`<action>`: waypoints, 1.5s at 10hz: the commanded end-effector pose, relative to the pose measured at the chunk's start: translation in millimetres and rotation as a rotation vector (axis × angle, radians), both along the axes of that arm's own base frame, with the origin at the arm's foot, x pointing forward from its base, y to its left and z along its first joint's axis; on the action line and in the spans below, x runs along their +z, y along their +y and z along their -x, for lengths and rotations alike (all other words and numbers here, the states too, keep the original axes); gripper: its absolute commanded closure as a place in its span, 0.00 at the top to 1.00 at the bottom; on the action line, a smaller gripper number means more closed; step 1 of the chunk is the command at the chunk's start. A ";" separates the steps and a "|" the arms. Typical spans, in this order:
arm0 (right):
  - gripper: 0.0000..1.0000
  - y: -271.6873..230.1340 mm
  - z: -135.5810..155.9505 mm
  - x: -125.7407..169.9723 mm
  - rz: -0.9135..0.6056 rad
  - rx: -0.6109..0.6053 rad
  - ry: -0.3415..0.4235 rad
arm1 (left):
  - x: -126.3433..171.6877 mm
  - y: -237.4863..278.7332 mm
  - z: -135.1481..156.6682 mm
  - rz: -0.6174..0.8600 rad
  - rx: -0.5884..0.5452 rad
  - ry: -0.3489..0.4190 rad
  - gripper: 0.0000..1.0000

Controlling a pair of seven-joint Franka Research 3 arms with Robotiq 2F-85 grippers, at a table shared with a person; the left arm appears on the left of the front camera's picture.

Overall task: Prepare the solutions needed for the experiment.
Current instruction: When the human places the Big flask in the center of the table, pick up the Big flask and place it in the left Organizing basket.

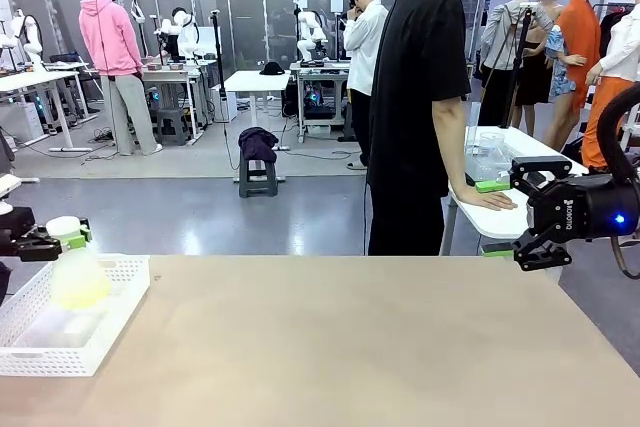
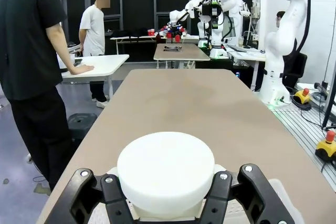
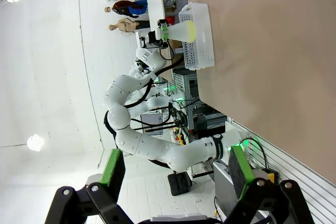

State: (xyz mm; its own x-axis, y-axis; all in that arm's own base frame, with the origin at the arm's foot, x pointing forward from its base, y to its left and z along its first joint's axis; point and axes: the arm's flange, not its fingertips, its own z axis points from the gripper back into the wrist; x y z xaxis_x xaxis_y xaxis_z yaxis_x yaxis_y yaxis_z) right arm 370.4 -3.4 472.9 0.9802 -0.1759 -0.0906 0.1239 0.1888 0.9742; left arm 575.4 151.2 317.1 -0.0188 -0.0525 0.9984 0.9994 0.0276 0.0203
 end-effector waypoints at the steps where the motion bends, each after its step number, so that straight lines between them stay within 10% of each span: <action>1: 1.00 0.5 -0.3 1.3 -0.010 0.002 -0.010 | -10.4 -7.1 3.1 0.018 -0.013 0.025 0.22; 7: 1.00 0.5 -0.3 1.3 -0.010 0.002 -0.010 | -28.6 -18.3 6.6 -0.001 -0.052 0.078 0.22; 15: 1.00 0.5 -0.3 1.3 -0.010 0.002 -0.010 | -23.6 -7.2 16.7 -0.068 -0.082 0.092 1.00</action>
